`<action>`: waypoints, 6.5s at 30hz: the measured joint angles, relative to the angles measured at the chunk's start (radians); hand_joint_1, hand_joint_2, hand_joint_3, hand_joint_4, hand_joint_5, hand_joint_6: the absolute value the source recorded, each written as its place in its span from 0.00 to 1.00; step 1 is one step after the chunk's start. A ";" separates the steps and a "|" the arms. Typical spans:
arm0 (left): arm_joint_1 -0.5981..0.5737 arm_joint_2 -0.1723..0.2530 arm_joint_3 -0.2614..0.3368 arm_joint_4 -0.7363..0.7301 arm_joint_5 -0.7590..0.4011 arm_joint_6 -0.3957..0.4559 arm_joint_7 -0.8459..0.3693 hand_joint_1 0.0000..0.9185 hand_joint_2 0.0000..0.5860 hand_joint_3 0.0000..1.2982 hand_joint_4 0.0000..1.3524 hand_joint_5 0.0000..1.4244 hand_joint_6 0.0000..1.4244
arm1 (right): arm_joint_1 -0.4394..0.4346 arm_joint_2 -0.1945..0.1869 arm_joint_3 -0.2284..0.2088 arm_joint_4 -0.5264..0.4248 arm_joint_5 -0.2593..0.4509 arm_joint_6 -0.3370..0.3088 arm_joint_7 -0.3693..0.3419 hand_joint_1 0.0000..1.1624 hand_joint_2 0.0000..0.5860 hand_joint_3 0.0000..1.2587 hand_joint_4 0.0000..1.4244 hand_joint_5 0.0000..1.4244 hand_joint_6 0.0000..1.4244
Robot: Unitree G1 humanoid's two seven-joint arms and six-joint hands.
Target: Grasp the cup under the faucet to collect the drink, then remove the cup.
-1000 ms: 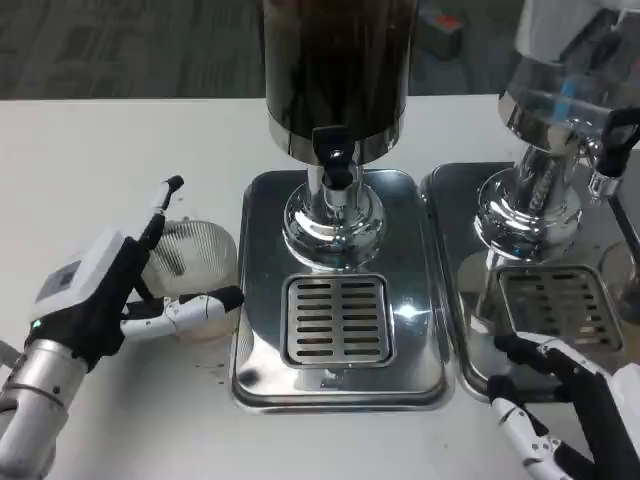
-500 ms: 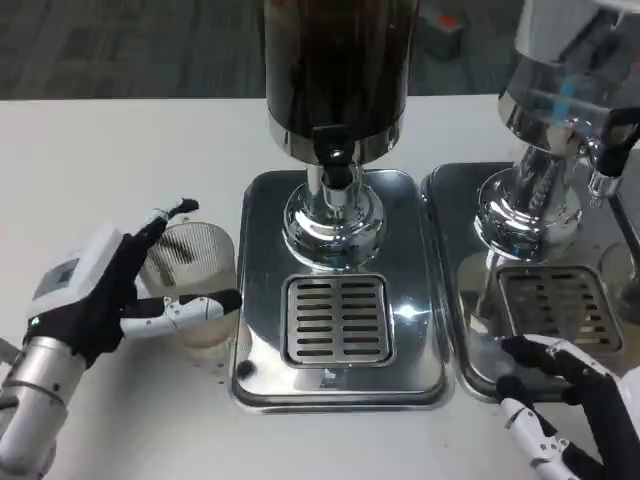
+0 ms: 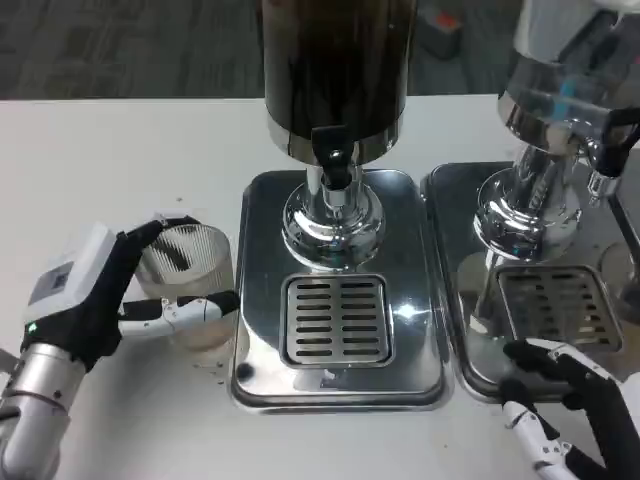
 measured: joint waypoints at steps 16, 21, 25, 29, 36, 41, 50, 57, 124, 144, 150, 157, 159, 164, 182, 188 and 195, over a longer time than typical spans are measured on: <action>0.053 -0.013 0.010 -0.037 0.069 -0.017 0.160 0.52 0.02 0.54 0.68 0.79 1.00 | 0.000 0.000 -0.006 -0.002 0.010 0.000 0.012 0.21 0.72 0.27 0.22 0.18 0.24; 0.065 -0.013 0.029 -0.080 0.070 -0.018 0.166 0.52 0.02 0.54 0.68 0.79 1.00 | 0.000 0.000 -0.007 -0.004 0.017 0.000 0.018 0.21 0.72 0.27 0.22 0.18 0.24; 0.079 -0.013 0.048 -0.119 0.069 -0.019 0.166 0.53 0.03 0.55 0.68 0.79 1.00 | 0.001 0.000 -0.009 -0.005 0.020 0.000 0.019 0.21 0.72 0.27 0.22 0.18 0.24; 0.093 -0.012 0.060 -0.165 0.069 -0.021 0.165 0.53 0.03 0.55 0.68 0.79 1.00 | 0.002 0.000 -0.009 -0.005 0.021 0.000 0.019 0.21 0.72 0.27 0.22 0.18 0.24; 0.119 -0.010 0.086 -0.270 0.067 -0.025 0.118 0.53 0.03 0.55 0.70 0.79 1.00 | 0.005 0.003 -0.007 -0.005 0.023 0.000 0.019 0.21 0.72 0.27 0.22 0.18 0.24; 0.122 -0.014 0.083 -0.307 0.068 -0.025 0.067 0.54 0.02 0.55 0.70 0.79 1.00 | 0.005 0.006 -0.002 -0.005 0.024 0.000 0.019 0.21 0.72 0.27 0.22 0.18 0.24; 0.097 -0.061 0.047 -0.300 0.077 -0.023 0.019 0.54 0.02 0.55 0.69 0.79 1.00 | 0.013 0.023 0.006 -0.015 0.023 -0.001 0.019 0.21 0.74 0.27 0.22 0.18 0.24; 0.059 -0.096 0.013 -0.259 0.100 -0.017 0.016 0.54 0.02 0.55 0.69 0.79 1.00 | 0.025 0.039 0.010 -0.034 0.023 -0.001 0.018 0.21 0.74 0.27 0.22 0.18 0.25; -0.158 -0.219 -0.162 0.024 0.192 -0.015 0.145 0.51 0.00 0.54 0.66 0.77 1.00 | 0.076 0.085 0.036 -0.067 0.005 -0.001 0.008 0.20 0.76 0.28 0.22 0.20 0.27; -0.160 -0.191 -0.162 0.053 0.183 -0.033 0.170 0.40 0.01 0.48 0.58 0.71 0.95 | 0.072 0.103 0.058 -0.076 0.001 0.015 0.008 0.20 0.76 0.29 0.23 0.21 0.28; -0.159 -0.187 -0.163 0.054 0.182 -0.034 0.164 0.30 0.04 0.41 0.54 0.69 0.92 | 0.072 0.108 0.061 -0.076 0.001 0.018 0.008 0.20 0.76 0.29 0.23 0.21 0.29; -0.157 -0.168 -0.166 0.052 0.182 -0.038 0.155 0.23 0.05 0.36 0.52 0.65 0.87 | 0.072 0.110 0.068 -0.076 0.001 0.019 0.008 0.19 0.76 0.29 0.23 0.22 0.29; -0.155 -0.166 -0.167 0.050 0.182 -0.037 0.151 0.23 0.06 0.36 0.52 0.65 0.87 | 0.070 0.110 0.068 -0.076 0.001 0.019 0.008 0.19 0.76 0.30 0.23 0.22 0.30; -0.155 -0.164 -0.167 0.048 0.178 -0.035 0.141 0.23 0.06 0.36 0.52 0.65 0.87 | 0.067 0.110 0.068 -0.076 0.001 0.020 0.008 0.19 0.76 0.30 0.23 0.22 0.31; -0.154 -0.146 -0.206 0.031 0.226 -0.037 0.197 0.24 0.09 0.34 0.51 0.62 0.86 | 0.062 0.116 0.074 -0.075 0.001 0.020 0.008 0.19 0.76 0.31 0.23 0.23 0.33; -0.151 -0.136 -0.219 0.020 0.237 -0.034 0.206 0.19 0.06 0.28 0.44 0.53 0.76 | 0.059 0.119 0.079 -0.073 0.001 0.021 0.008 0.19 0.76 0.31 0.23 0.23 0.33; -0.138 -0.129 -0.239 -0.009 0.286 0.006 0.223 0.14 0.03 0.20 0.33 0.40 0.58 | 0.059 0.121 0.084 -0.072 0.001 0.021 0.006 0.19 0.76 0.31 0.23 0.24 0.34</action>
